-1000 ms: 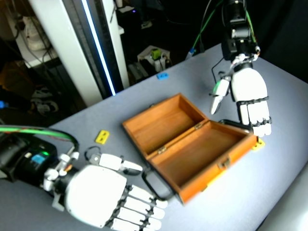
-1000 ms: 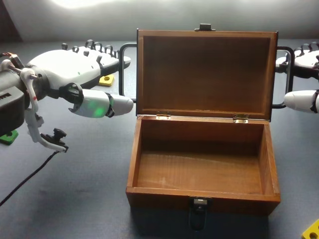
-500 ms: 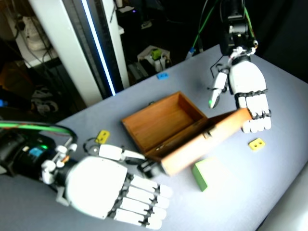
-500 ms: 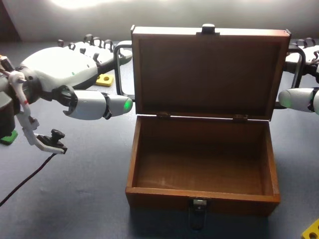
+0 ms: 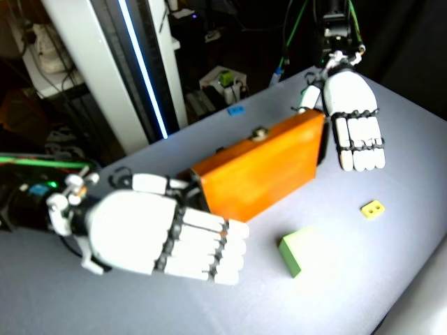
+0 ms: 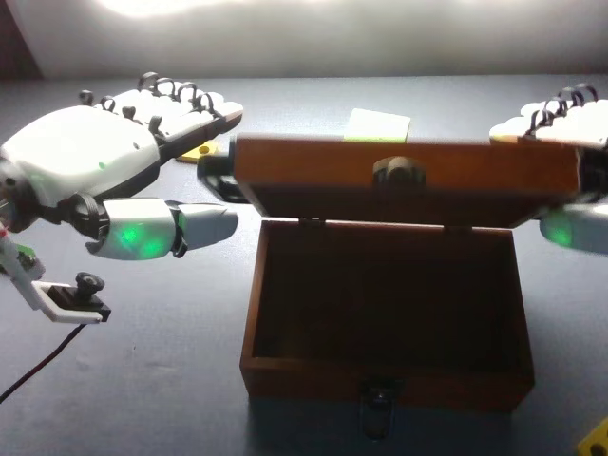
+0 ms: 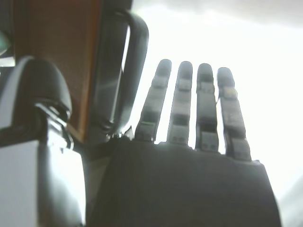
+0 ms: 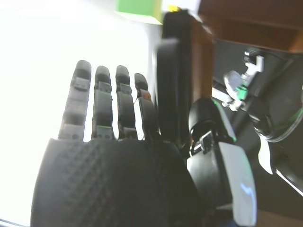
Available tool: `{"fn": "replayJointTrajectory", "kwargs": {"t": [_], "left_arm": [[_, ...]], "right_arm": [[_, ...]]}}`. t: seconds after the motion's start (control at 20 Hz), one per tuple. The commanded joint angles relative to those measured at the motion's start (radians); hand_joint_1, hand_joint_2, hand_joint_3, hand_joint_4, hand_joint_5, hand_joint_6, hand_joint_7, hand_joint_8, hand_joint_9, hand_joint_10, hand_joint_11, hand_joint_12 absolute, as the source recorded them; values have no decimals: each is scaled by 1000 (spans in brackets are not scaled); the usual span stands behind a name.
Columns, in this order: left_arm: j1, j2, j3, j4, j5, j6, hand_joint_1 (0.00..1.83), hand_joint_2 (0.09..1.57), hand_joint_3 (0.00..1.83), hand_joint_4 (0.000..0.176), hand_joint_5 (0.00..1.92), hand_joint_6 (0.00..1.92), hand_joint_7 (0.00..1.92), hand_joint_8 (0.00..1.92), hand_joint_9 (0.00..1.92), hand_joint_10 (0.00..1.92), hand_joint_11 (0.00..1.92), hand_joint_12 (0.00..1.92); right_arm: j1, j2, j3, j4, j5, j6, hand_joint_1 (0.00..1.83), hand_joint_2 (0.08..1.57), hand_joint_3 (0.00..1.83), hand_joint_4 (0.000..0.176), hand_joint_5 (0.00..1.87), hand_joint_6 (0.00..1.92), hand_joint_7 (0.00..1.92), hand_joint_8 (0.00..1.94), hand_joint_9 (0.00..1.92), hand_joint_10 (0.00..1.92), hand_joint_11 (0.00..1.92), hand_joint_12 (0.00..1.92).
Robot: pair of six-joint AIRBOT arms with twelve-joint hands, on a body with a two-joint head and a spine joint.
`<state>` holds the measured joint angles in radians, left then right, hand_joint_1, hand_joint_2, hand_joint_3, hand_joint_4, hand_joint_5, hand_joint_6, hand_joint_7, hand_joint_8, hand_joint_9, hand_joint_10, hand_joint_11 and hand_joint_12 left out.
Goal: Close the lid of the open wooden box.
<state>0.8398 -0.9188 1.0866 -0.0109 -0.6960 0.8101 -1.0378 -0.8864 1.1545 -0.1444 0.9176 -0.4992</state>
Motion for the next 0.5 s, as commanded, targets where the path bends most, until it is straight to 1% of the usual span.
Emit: {"fn": "replayJointTrajectory", "kwargs": {"t": [0.0,0.2,0.45], "left_arm": [[-3,8,-7,-8,-153,-6,0,1269,17,0,37,14,6,2,0,0,0,0],[27,25,-32,-29,-193,-6,0,1267,13,0,54,16,25,9,10,4,0,0],[53,27,-43,-43,-201,-6,0,1268,9,0,72,14,40,8,7,0,0,0]], "right_arm": [[1,8,-6,32,130,5,0,1335,0,0,184,3,176,5,103,1,165,21],[-33,18,-28,32,147,5,0,1322,0,0,200,8,179,5,95,0,160,18],[-70,18,-31,32,147,21,77,1340,0,0,147,0,126,0,81,0,161,19]]}}
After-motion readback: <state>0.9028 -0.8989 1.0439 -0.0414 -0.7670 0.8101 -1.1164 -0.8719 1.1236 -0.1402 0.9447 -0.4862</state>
